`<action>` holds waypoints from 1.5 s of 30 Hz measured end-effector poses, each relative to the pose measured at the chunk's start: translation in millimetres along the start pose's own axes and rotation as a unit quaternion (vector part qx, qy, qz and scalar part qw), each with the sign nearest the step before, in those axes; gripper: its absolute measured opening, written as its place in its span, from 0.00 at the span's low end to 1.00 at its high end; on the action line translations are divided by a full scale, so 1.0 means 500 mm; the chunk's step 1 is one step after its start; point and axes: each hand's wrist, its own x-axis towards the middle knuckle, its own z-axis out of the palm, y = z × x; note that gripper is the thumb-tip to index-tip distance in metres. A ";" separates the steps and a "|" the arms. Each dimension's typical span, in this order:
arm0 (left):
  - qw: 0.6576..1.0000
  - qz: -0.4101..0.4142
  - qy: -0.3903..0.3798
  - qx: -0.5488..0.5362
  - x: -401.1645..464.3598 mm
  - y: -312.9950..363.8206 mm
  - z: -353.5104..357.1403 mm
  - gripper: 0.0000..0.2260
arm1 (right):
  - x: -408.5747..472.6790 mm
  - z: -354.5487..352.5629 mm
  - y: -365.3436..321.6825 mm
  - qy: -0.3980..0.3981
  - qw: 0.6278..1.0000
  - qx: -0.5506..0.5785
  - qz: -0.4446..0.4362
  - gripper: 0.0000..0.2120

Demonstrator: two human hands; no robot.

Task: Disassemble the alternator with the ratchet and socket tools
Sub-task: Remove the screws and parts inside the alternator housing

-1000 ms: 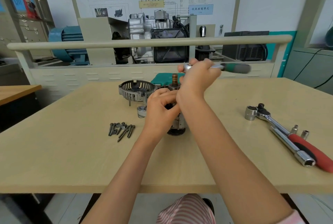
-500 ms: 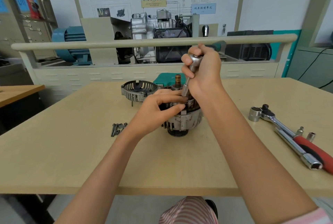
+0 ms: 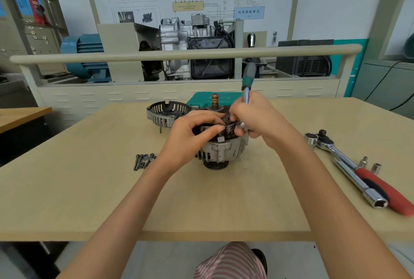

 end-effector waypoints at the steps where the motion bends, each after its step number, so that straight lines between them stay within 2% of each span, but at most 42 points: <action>1: 1.000 -0.002 0.007 -0.005 0.000 0.001 -0.001 0.07 | -0.007 0.002 0.005 -0.031 0.999 -0.036 0.003 0.04; 3: 1.000 -0.008 0.006 -0.011 0.000 0.004 -0.002 0.08 | -0.020 0.005 0.015 -0.057 0.997 -0.056 -0.008 0.09; 6: 1.000 -0.011 0.007 -0.013 0.001 0.007 0.000 0.08 | -0.033 0.005 0.021 -0.051 0.993 -0.099 -0.048 0.16; 9: 1.000 -0.009 0.016 -0.021 0.002 0.009 0.004 0.07 | -0.046 0.016 0.023 -0.043 0.983 -0.163 -0.073 0.19; 11: 0.999 -0.009 0.021 -0.024 0.002 0.008 0.008 0.07 | -0.056 0.036 0.024 -0.014 0.971 -0.220 -0.089 0.19; 15: 0.999 -0.017 0.025 -0.028 0.000 0.007 0.011 0.07 | -0.064 0.068 0.033 0.094 0.945 -0.291 -0.118 0.18; 22: 0.999 -0.022 0.019 -0.018 -0.002 0.015 0.007 0.04 | -0.058 0.078 0.038 0.109 0.959 -0.243 -0.095 0.13; 26: 0.999 -0.021 0.035 -0.019 -0.005 0.013 0.004 0.05 | -0.055 0.079 0.040 0.092 0.966 -0.228 -0.085 0.16; 30: 0.996 -0.020 0.069 -0.049 -0.005 0.015 0.004 0.09 | -0.056 0.074 0.031 0.073 0.975 -0.195 -0.077 0.17; 33: 0.989 -0.027 0.114 -0.089 -0.002 0.015 0.007 0.08 | -0.059 0.068 0.020 0.066 0.983 -0.152 -0.080 0.16; 37: 0.980 -0.035 0.141 -0.136 0.003 0.018 0.015 0.06 | -0.057 0.059 0.001 0.060 0.980 -0.163 -0.099 0.16; 42: 0.971 -0.027 0.193 -0.142 0.019 0.035 0.019 0.06 | -0.048 0.062 -0.009 0.052 0.977 -0.178 -0.108 0.16; 45: 0.965 -0.010 0.218 -0.145 0.041 0.051 0.003 0.06 | -0.044 0.074 -0.002 0.041 0.982 -0.146 -0.114 0.15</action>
